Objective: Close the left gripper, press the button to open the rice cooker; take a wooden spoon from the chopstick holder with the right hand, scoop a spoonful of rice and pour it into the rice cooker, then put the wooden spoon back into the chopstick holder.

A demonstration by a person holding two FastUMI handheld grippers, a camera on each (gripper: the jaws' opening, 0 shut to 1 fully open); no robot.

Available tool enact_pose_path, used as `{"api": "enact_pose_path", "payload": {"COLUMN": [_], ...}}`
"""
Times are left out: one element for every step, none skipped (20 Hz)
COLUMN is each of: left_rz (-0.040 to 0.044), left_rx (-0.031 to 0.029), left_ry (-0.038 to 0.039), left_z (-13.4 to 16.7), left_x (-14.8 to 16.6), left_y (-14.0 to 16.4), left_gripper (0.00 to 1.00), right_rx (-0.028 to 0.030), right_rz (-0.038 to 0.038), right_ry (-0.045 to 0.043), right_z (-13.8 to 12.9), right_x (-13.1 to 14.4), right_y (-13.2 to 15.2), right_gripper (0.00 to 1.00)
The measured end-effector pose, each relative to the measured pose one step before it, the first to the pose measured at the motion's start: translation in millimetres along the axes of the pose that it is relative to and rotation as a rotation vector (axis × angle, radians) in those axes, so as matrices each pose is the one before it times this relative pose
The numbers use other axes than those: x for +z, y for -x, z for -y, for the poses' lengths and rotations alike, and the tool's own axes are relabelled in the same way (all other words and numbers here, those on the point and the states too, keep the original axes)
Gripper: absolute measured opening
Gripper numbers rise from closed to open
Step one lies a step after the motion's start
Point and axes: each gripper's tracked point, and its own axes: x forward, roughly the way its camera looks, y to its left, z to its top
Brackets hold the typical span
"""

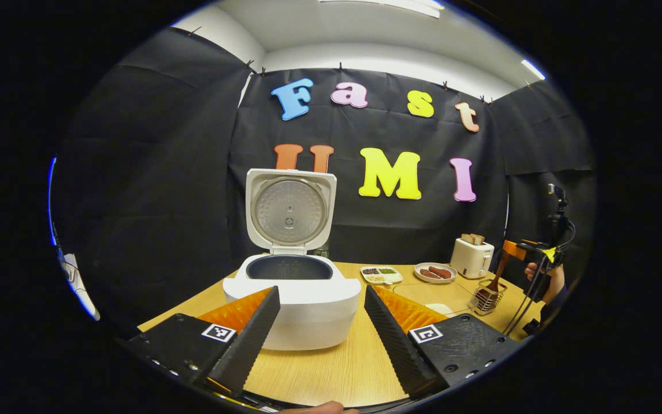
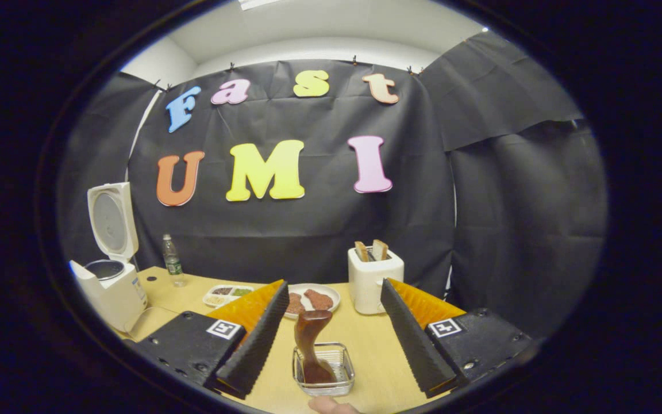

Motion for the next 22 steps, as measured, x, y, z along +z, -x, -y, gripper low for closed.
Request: {"api": "enact_pose_path", "payload": {"left_rz": [0.00723,0.00724,0.00759,0.00474,0.00575,0.00896,0.00934,0.01069,0.01007,0.01214,0.01048,0.00363,0.00975,0.01970,0.01466,0.01154,0.00345,0.00497,0.00096,0.00065,0.00113,-0.00242], "left_rx": [-0.00176,0.00009,0.00068,0.00598,0.01052,0.00817,0.00667,0.00551,0.00266,-0.00365,-0.00207,-0.00282,-0.00316,0.00495,0.00310,-0.00057,0.00239,-0.00348,-0.00999,-0.01167,-0.01805,-0.00283], "left_ry": [0.00369,0.00511,0.00132,-0.00303,-0.00593,-0.00754,-0.00542,-0.00175,0.00521,0.00302,0.00205,-0.00467,-0.00873,-0.01253,-0.01281,-0.00920,-0.00811,-0.00059,0.00974,0.01123,0.00672,0.00827], "left_z": [1.54,0.02,1.37,-1.72,-1.53,-1.14,-1.62,-1.17,-0.71,1.09,1.01,-0.74,-1.34,-2.60,-3.43,-1.21,-0.60,-1.22,1.62,0.83,0.76,-2.68], "left_x": [5.55,5.13,5.70,4.71,7.20,7.17,8.73,8.21,9.83,8.60,8.07,5.77,8.02,8.46,7.87,5.44,5.07,5.96,5.33,7.13,5.96,7.01], "left_y": [-5.65,-4.94,-5.53,-5.19,-5.69,-5.59,-4.29,-6.80,-7.20,-5.81,-7.83,-7.21,-7.82,-7.11,-8.06,-6.66,-8.43,-9.47,-8.52,-9.33,-9.11,-10.22], "left_gripper": [0.94,0.94,0.94,0.94,0.94,0.94,0.94,0.94,0.94,0.94,0.94,0.94,0.94,0.94,0.94,0.94,0.94,0.94,0.94,0.94,0.94,0.94], "right_rx": [-0.01069,0.00043,0.00061,-0.00238,-0.00924,-0.00399,0.00555,0.01071,0.00744,0.00354,0.00551,0.01538,0.01045,-0.00201,0.00287,0.00413,0.00221,0.00332,0.00681,0.00865,0.01080,0.00504], "right_rz": [-0.01851,-0.01571,-0.01627,-0.01332,-0.01045,-0.00193,-0.00002,0.00008,-0.00135,-0.00702,-0.00584,-0.00440,-0.00919,-0.00919,-0.00469,0.00244,0.00389,0.00464,0.00419,0.00556,0.00279,0.00712], "right_ry": [0.00280,-0.00954,-0.00648,0.00341,0.00640,0.00636,0.00910,0.00848,0.00727,0.00319,0.00053,-0.00124,-0.00236,-0.00272,0.00360,0.00593,0.00643,0.00334,0.00211,0.00032,0.00295,0.00147], "right_z": [-0.06,-1.64,-1.40,-0.17,2.54,0.55,-2.56,-2.88,-2.10,-0.33,-0.65,-2.83,-2.20,1.31,1.08,-0.55,-0.48,-0.46,-1.12,-2.20,-1.57,-0.39], "right_x": [-2.43,-1.40,-1.04,-1.09,-0.94,1.82,1.92,2.10,0.06,-0.64,-0.84,1.02,0.74,-0.77,0.80,2.32,2.07,1.93,1.47,1.55,0.99,2.30], "right_y": [8.48,6.15,6.33,5.10,4.63,6.11,7.29,6.62,5.79,5.80,5.23,4.76,3.87,3.03,2.78,3.98,3.79,3.20,3.67,3.20,2.68,2.58], "right_gripper": [1.00,1.00,1.00,1.00,1.00,1.00,1.00,1.00,1.00,1.00,1.00,1.00,1.00,1.00,1.00,1.00,1.00,1.00,1.00,1.00,1.00,1.00]}}
